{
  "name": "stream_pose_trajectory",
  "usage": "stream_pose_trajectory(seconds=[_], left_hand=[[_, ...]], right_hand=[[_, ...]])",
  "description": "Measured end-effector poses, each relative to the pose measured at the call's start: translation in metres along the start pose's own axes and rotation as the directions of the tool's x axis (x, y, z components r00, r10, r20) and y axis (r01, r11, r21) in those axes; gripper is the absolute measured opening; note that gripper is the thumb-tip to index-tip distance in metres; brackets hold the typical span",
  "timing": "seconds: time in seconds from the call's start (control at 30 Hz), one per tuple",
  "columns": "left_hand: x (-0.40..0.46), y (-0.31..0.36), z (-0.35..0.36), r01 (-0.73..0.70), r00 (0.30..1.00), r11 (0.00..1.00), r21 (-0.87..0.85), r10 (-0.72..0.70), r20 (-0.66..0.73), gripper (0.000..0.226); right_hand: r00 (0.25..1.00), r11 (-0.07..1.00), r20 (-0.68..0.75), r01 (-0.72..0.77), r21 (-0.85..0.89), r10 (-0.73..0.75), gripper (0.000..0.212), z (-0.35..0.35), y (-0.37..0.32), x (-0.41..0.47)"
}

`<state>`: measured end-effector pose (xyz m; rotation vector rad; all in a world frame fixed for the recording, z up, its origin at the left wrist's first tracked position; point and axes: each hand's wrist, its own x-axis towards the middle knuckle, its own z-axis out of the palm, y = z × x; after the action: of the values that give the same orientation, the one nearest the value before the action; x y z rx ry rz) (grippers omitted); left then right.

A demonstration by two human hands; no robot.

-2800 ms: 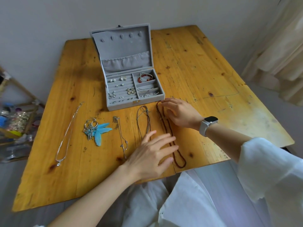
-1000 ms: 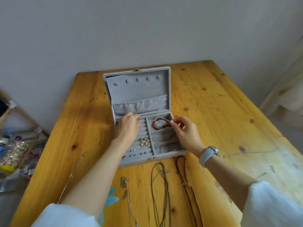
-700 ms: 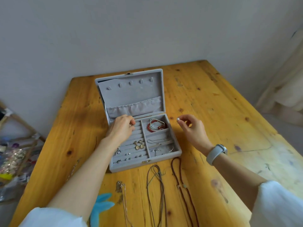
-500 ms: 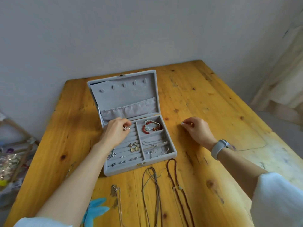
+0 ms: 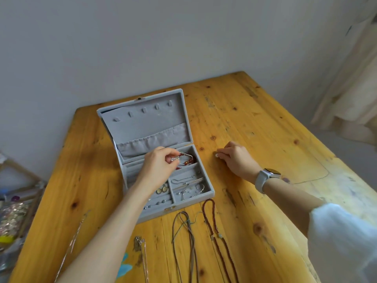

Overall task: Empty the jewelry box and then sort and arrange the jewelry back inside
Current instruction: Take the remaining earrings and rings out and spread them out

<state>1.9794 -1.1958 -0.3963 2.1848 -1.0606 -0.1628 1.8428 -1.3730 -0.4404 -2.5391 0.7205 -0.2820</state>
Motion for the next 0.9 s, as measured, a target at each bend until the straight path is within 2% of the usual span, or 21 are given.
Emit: stream_pose_trajectory(seconds=[0.17, 0.37, 0.53, 0.77, 0.9], left_hand=[[0.003, 0.036, 0.036, -0.075, 0.994, 0.997, -0.026, 0.077, 0.084, 0.019], [0.019, 0.077, 0.091, -0.199, 0.961, 0.98, 0.015, 0.192, 0.197, 0.021], [0.031, 0.094, 0.13, -0.261, 0.94, 0.955, 0.137, 0.219, 0.262, 0.023], [0.031, 0.09, 0.146, -0.298, 0.945, 0.929, 0.219, 0.254, 0.206, 0.023], [0.031, 0.086, 0.145, -0.311, 0.943, 0.916, 0.254, 0.264, 0.202, 0.034]], right_hand=[[0.992, 0.998, -0.117, -0.05, 0.047, 0.055, 0.032, -0.016, 0.021, -0.015], [0.955, 0.977, -0.265, -0.172, -0.127, 0.134, 0.03, -0.028, 0.086, -0.054], [0.945, 0.974, -0.309, -0.161, -0.162, 0.105, 0.029, -0.022, 0.098, -0.058], [0.944, 0.98, -0.31, -0.157, -0.126, 0.112, 0.029, -0.023, 0.101, -0.058], [0.944, 0.981, -0.315, -0.146, -0.129, 0.099, 0.029, -0.024, 0.1, -0.059]])
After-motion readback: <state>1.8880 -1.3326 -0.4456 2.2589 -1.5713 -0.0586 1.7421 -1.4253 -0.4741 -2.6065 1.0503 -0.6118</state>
